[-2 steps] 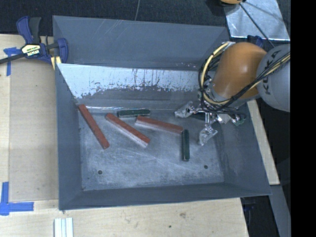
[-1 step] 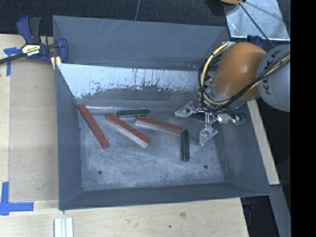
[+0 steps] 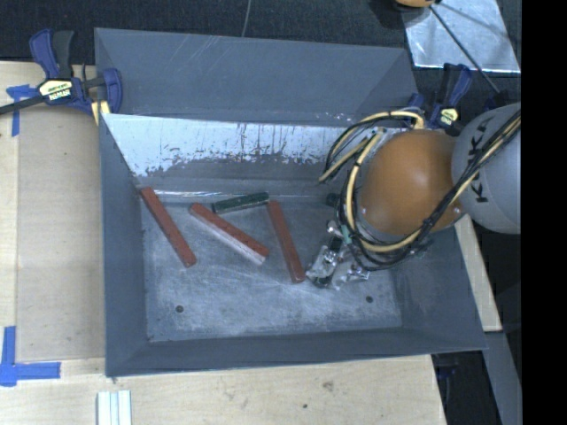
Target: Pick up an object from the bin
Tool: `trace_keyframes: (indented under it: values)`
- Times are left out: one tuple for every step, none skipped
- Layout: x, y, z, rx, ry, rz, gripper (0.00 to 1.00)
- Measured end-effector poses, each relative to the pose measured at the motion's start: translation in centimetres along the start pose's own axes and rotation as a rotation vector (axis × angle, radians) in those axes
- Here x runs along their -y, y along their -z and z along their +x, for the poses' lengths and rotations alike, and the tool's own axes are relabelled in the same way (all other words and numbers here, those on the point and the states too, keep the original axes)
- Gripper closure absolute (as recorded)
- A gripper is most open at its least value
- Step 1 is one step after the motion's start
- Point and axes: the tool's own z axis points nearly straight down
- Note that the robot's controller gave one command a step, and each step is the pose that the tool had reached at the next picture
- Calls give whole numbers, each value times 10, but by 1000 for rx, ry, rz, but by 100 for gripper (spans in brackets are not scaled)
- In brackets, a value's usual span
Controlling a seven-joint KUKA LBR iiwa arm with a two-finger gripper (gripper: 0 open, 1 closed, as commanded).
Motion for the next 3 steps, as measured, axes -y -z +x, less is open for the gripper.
trace_keyframes:
  values:
    - [0, 0, 0, 0, 1, 0, 100]
    - [-2, 47, 5, -14, 24, -25, 100]
    - [17, 91, -1, -12, 62, -20, 100]
